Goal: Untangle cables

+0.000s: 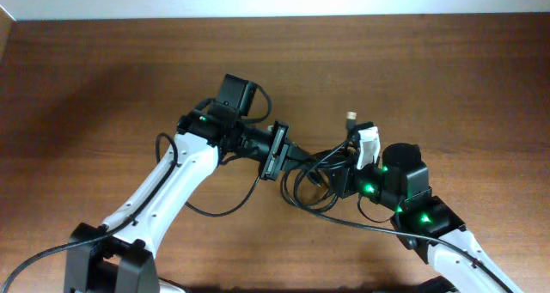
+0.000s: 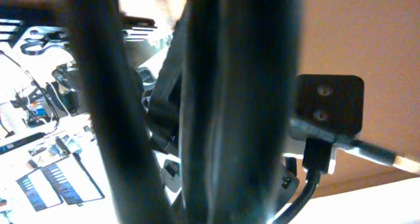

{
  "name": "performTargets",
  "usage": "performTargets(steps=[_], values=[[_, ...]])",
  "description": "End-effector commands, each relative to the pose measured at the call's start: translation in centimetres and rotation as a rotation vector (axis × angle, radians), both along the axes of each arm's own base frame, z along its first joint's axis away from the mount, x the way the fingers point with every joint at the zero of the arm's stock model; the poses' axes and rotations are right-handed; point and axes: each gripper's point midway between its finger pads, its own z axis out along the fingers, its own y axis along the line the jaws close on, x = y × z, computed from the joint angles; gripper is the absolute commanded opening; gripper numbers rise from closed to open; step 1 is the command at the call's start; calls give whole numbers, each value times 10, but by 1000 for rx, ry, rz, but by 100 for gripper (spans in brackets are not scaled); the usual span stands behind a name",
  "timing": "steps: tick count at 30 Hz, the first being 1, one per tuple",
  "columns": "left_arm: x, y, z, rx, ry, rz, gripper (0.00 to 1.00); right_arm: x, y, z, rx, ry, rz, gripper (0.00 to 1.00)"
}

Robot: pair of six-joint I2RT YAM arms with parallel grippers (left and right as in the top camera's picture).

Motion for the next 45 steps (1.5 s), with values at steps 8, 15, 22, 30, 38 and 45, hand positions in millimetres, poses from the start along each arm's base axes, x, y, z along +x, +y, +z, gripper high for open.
performTargets(steps=[8,15,22,30,38,45], values=[[100,107,-72,587,-833,33,15,-71,-48,-39,-187,282,-75,4],[79,97,-94,772,-843,-93,61,-19,-1,-43,-41,333,-12,4],[55,106,-106,818,-818,-225,92,-60,-29,-82,-409,777,83,98],[51,105,-107,808,-853,-286,88,-57,-50,29,-223,418,-153,99],[35,53,-107,846,-1220,-630,46,-100,-101,77,-223,180,-308,99],[49,57,-103,947,-1360,-728,70,-100,-101,77,-221,182,-304,98]])
